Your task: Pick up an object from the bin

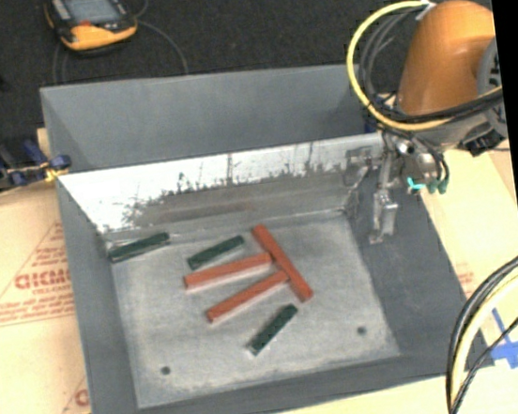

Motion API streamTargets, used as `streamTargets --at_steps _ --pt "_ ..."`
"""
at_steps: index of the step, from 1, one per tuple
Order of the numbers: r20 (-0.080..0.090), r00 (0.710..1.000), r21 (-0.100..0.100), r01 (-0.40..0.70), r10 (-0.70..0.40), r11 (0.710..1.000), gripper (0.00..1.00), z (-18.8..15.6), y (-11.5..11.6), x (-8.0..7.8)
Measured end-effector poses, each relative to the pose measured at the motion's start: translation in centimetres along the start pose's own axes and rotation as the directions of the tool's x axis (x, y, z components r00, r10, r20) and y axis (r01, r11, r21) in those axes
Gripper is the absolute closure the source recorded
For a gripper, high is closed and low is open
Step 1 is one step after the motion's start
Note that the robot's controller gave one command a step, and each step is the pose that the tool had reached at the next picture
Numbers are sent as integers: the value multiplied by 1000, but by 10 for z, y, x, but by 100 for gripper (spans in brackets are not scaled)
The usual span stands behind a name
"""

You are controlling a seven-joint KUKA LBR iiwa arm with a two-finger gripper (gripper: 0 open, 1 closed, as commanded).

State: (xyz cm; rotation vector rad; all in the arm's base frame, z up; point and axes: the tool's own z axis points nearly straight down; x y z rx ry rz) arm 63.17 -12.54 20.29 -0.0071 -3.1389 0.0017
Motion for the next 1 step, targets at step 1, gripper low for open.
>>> streamTargets --at_steps 1 --pt "8 1000 1 2 -2 1000 0 -5 0 -1"
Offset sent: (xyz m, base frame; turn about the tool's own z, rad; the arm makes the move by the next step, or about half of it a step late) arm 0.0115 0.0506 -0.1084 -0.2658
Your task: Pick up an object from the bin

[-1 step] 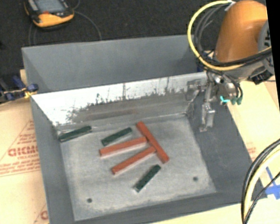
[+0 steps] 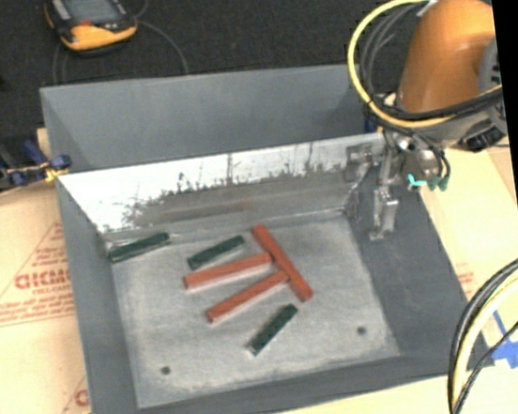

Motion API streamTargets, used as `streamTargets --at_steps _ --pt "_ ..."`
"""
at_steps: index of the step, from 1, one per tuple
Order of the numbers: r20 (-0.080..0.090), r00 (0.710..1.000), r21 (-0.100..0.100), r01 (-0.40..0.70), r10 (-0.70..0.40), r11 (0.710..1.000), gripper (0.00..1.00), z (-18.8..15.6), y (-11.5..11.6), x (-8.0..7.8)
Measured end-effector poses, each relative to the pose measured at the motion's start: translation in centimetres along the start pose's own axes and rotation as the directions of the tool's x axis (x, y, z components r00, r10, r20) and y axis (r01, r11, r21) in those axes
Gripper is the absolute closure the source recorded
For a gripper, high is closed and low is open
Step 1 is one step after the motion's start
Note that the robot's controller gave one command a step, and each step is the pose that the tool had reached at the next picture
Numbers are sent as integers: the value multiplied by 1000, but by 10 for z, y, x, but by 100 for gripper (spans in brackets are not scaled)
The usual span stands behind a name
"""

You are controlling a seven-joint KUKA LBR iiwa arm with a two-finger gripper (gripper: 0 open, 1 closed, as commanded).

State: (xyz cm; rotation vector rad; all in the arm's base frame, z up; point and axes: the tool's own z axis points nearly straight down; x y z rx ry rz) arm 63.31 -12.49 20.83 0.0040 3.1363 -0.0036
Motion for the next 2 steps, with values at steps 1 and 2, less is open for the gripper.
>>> streamTargets --at_steps 1,2 --pt "5 996 1 87 -87 996 0 35 15 -5" --pt "3 991 0 137 -137 991 0 110 40 14"
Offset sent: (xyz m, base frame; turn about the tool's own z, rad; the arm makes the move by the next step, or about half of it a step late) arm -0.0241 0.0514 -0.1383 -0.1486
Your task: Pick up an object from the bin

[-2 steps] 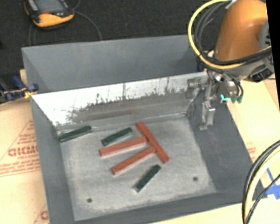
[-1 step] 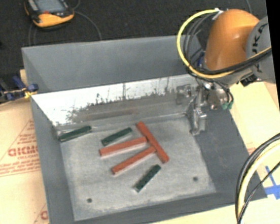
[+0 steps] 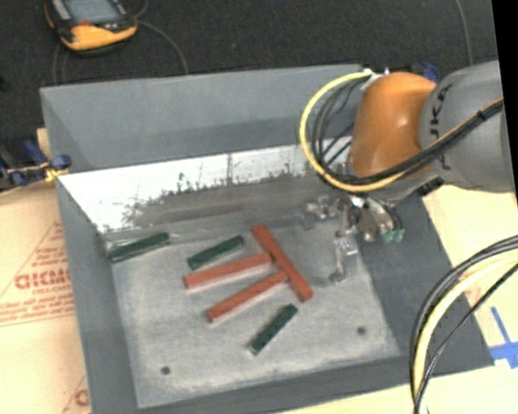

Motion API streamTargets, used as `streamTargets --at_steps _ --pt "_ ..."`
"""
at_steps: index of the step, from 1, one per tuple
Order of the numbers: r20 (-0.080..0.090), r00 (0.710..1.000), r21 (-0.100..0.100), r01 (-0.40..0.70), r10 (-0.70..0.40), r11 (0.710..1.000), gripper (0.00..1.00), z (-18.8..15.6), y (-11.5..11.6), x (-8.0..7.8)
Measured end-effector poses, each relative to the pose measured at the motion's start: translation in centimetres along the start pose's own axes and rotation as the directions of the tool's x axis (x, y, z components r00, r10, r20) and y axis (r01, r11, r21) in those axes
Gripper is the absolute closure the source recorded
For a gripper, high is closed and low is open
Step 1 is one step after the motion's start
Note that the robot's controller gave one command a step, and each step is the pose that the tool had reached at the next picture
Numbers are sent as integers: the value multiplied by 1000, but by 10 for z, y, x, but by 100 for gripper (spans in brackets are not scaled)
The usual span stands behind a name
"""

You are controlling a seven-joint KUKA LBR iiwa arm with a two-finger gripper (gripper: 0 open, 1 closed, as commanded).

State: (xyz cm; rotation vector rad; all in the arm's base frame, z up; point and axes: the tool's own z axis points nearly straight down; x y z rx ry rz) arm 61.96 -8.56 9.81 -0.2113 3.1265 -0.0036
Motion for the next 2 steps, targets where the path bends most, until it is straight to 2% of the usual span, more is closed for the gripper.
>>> streamTargets --at_steps 1,2 --pt "-16 989 -3 -145 144 989 0 8 33 20" --pt "3 979 -3 -202 202 979 0 -8 44 1"
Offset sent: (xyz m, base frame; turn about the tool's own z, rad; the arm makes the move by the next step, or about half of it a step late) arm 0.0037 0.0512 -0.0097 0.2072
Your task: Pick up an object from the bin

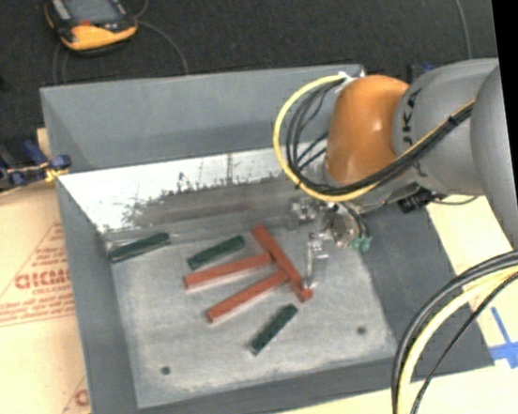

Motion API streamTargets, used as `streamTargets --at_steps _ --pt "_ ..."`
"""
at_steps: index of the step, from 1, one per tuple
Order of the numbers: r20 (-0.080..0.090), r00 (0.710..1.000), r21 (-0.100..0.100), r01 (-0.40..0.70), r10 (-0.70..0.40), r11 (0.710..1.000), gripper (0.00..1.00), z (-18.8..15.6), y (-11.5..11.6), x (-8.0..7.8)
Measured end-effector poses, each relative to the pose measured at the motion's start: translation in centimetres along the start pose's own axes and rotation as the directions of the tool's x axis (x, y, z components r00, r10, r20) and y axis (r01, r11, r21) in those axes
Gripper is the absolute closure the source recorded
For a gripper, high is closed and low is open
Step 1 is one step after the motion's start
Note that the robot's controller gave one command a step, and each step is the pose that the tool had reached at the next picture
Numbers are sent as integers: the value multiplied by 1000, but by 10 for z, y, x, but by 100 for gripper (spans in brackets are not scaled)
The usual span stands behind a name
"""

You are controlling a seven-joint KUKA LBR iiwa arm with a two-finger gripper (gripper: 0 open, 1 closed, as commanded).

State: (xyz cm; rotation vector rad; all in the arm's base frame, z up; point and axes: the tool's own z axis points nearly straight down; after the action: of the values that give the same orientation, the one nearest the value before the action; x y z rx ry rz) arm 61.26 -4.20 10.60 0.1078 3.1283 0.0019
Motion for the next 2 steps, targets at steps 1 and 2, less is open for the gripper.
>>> streamTargets --at_steps 1,2 --pt "-7 989 1 147 -147 989 0 8 19 26" --pt "-6 916 -2 400 -400 916 100 21 86 13"
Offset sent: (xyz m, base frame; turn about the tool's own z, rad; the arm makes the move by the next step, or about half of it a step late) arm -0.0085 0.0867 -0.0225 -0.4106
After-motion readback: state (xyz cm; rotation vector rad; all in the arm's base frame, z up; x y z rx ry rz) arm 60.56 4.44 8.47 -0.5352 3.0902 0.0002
